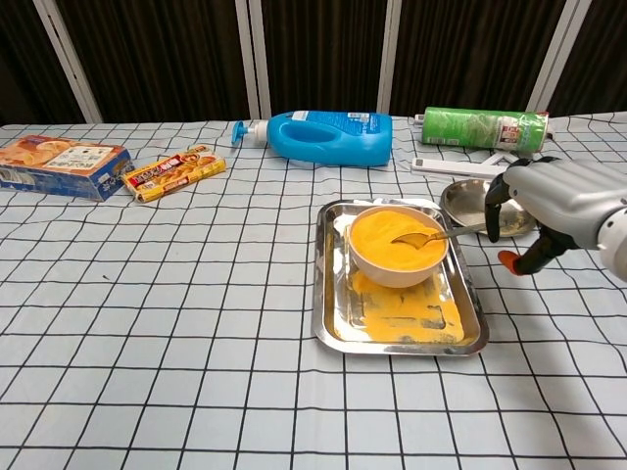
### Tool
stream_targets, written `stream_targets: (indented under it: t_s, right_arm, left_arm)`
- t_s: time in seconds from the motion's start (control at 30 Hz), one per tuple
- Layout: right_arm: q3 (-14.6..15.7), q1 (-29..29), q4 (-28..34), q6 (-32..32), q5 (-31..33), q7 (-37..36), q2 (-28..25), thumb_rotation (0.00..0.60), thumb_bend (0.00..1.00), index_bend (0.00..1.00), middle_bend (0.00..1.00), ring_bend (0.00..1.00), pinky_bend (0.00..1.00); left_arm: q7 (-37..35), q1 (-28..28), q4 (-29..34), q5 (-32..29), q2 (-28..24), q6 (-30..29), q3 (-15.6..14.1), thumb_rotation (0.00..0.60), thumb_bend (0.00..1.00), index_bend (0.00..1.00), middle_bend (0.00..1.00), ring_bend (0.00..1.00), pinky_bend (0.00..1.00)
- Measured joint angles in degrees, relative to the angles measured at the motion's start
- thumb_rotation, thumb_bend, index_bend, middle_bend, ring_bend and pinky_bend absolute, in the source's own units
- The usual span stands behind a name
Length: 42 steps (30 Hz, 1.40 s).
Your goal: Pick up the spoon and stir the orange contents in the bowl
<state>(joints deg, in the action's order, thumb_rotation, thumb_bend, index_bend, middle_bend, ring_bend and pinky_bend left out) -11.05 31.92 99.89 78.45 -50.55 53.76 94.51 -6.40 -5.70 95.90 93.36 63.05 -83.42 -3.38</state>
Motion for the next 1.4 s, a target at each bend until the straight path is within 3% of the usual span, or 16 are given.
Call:
stream_targets:
  t_s: [0.83,1.03,1.17,1.4]
  right_arm:
    - [-1.8,2.2,-0.6,0.8,1.9,0.8,1.2,0.6,0.44,0.36,0.21,0.0,0.0]
    - [-0.9,2.0,1.1,1.4,0.1,0.3,0.6,0.6,0.44,0.31,0.22,0.0,0.0]
    - [-0.3,2.0,1.4,1.6,-1.7,-0.4,0.2,0.6,0.44,0.31,0.32,0.04,0.0]
    - [0.9,2.9,-1.5,0.4,-6.4,-1.5,-0.6,0.6,0.44,0.34,0.34,0.07,0.0]
  left_arm:
    - [-0.1,-0.1,0.2,-0.1,-0.1,0.2,0.0,0.6,0.0,0.0,0.0,0.0,0.0]
    - [0.0,0.0,0.2,-0.1,-0.1,0.1,0.0,0.6,0.0,0.0,0.0,0.0,0.0]
    - [0.1,0.0,0.2,-0.1,-0.1,0.1,0.0,0.6,0.0,0.0,0.0,0.0,0.0]
    - [0.2,0.0,0.3,-0.2,-0.1,0.2,0.0,0.6,0.0,0.0,0.0,0.0,0.0]
